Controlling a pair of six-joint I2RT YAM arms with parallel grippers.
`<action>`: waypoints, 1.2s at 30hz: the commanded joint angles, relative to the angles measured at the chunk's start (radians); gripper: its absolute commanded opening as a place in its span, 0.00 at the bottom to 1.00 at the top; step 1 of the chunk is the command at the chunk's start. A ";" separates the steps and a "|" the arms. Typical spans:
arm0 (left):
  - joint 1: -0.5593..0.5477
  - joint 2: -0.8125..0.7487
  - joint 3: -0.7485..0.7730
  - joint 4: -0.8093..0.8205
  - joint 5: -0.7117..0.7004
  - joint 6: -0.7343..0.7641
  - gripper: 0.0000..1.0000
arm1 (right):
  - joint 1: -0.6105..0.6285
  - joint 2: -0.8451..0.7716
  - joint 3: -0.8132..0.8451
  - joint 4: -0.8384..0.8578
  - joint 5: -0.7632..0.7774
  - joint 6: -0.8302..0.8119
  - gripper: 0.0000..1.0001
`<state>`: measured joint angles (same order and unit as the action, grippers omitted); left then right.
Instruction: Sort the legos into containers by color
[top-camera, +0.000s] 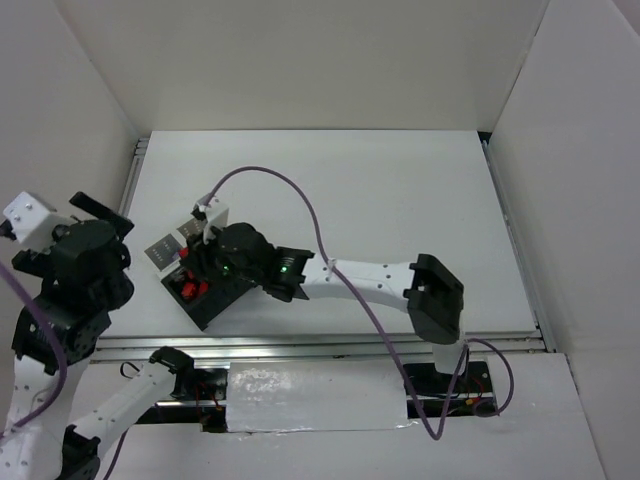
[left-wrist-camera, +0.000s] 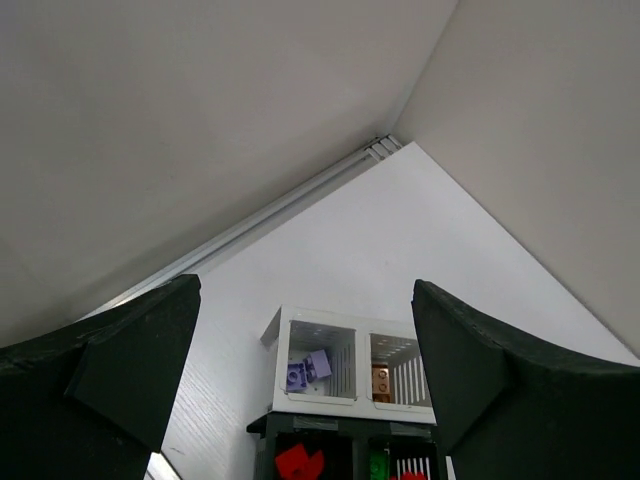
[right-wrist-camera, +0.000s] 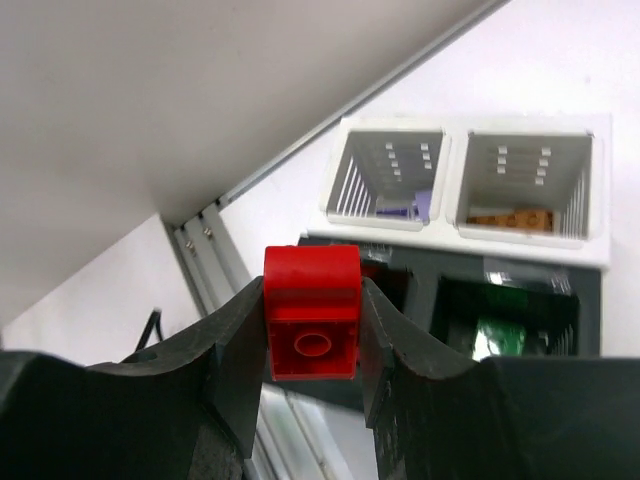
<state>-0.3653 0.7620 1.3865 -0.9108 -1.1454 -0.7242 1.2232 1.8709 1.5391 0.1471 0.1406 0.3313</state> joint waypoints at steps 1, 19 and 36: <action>0.005 -0.082 -0.050 0.102 -0.062 0.069 0.99 | 0.016 0.103 0.166 -0.049 0.103 -0.055 0.04; 0.003 -0.079 -0.069 0.128 0.039 0.131 1.00 | 0.029 0.214 0.253 -0.084 -0.004 -0.012 0.64; 0.003 -0.035 0.103 -0.014 0.416 0.328 0.99 | 0.082 -0.432 -0.112 -0.251 0.384 -0.101 1.00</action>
<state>-0.3649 0.7246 1.4307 -0.8753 -0.8597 -0.4736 1.2613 1.7092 1.4300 -0.0364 0.3130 0.2913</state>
